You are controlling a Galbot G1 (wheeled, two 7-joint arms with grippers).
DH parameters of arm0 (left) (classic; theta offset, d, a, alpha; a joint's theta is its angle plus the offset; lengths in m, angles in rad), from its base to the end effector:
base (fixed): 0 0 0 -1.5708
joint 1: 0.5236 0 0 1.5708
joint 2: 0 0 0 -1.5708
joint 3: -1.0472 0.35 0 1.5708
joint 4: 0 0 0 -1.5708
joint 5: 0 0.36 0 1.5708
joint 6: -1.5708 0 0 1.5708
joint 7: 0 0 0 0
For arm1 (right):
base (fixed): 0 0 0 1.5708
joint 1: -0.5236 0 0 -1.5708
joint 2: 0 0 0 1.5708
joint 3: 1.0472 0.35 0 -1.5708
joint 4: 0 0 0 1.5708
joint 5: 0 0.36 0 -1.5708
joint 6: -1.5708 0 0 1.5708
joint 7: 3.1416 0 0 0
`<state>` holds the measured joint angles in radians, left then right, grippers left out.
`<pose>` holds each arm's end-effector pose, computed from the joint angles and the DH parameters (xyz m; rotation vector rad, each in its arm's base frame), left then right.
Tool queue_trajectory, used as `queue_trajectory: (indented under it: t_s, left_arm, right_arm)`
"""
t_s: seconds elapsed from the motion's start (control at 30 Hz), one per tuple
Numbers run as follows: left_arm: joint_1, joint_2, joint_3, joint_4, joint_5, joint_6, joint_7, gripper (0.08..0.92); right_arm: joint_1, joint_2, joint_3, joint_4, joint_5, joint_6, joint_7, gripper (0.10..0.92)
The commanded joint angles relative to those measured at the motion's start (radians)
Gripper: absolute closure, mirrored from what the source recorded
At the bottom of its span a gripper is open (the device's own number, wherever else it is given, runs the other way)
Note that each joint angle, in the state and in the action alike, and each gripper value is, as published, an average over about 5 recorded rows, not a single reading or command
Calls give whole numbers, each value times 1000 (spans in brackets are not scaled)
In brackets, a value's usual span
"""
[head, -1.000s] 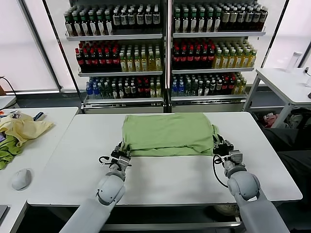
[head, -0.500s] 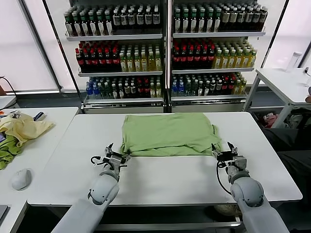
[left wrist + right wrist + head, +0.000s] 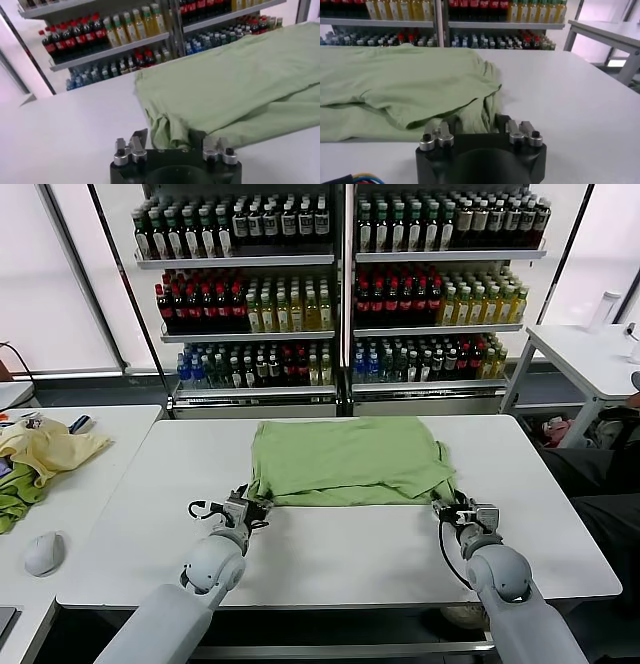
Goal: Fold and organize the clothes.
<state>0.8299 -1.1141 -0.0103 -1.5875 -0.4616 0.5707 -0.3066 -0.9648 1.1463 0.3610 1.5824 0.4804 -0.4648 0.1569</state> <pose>0.3896 -0.0069 -0.3100 -0.1900 -2.5916 -0.3400 0.3819 -0.0893 -0.3087 0.0109 -2.6999 0.0286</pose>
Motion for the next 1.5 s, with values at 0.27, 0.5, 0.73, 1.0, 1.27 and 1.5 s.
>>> queue_trajectory:
  t_s: [0.27,0.5,0.73,1.0,1.27,1.5]
  left_arm:
    - [6,20,13,-13,-177,13,3,761]
    - [136,61,-47,-183,-151,14,-10,882]
    - [332,124,-106,-380,-113,14,-20,883]
    - [525,157,-158,-528,-56,13,-24,883]
    - [649,173,-193,-601,8,14,-20,883]
    - [646,195,-249,-636,37,13,-19,828]
  right_arm:
    - [-29,-14,2,20,18,-3,-13,848]
    - [-146,-48,37,142,5,2,-22,881]
    - [-288,-78,78,293,-25,-2,-19,881]
    - [-510,-85,137,475,-102,2,-20,881]
    - [-676,-66,184,597,-194,-2,-25,881]
    - [-689,-70,223,659,-221,-2,-30,781]
